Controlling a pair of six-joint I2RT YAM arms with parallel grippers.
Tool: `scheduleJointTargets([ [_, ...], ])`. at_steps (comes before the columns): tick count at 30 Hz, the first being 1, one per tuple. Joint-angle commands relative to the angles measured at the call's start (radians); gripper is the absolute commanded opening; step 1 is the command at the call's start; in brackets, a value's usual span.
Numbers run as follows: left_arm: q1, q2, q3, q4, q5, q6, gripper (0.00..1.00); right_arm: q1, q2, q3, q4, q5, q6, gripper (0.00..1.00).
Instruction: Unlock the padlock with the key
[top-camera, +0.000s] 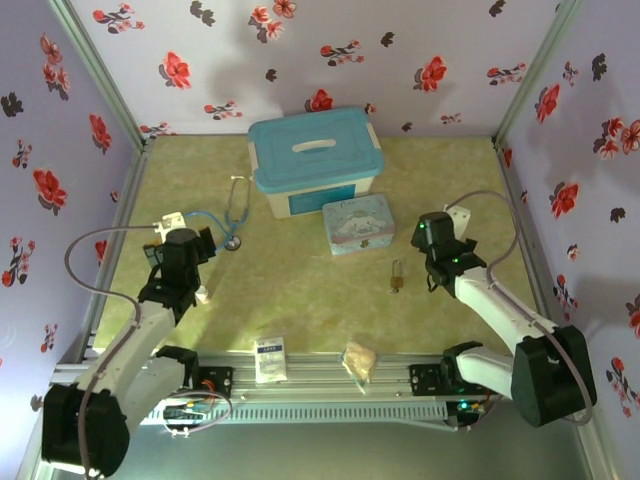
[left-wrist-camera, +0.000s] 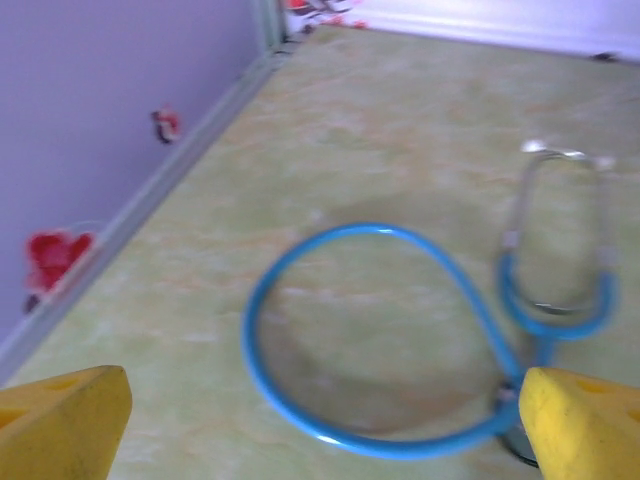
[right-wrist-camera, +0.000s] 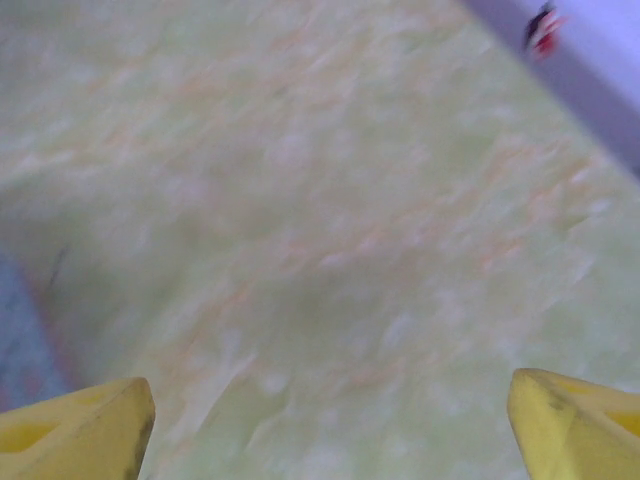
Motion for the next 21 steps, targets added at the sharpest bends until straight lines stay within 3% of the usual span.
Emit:
scheduleJointTargets([
  [1, 0.051, 0.094, -0.07, 0.294, -0.032, 0.17, 1.0, -0.062, 0.025, -0.044, 0.242, 0.068, -0.171, 0.92],
  [4, 0.104, 0.206, -0.075, 0.385, -0.017, 0.182, 1.0, -0.081, 0.086, -0.095, 0.462, 0.054, -0.314, 0.92],
  [6, 0.151, 0.275, -0.105, 0.509, 0.05, 0.175, 1.0, -0.094, 0.155, -0.132, 0.619, 0.044, -0.385, 0.92],
  [10, 0.242, 0.373, -0.132, 0.729, 0.192, 0.118, 1.0, -0.145, 0.294, -0.182, 0.862, -0.009, -0.398, 0.91],
  [15, 0.267, 0.535, -0.1, 0.862, 0.289, 0.108, 0.99, -0.199, 0.385, -0.212, 1.014, -0.11, -0.346, 0.89],
  [16, 0.256, 0.531, -0.081, 0.816, 0.288, 0.117, 1.0, -0.205, 0.373, -0.213, 0.988, -0.12, -0.337, 0.89],
  [18, 0.252, 0.546, -0.065, 0.807, 0.29, 0.127, 0.99, -0.211, 0.366, -0.212, 0.973, -0.143, -0.334, 0.92],
  [21, 0.244, 0.613, -0.046, 0.83, 0.366, 0.164, 0.99, -0.261, 0.434, -0.221, 1.055, -0.274, -0.317, 0.98],
])
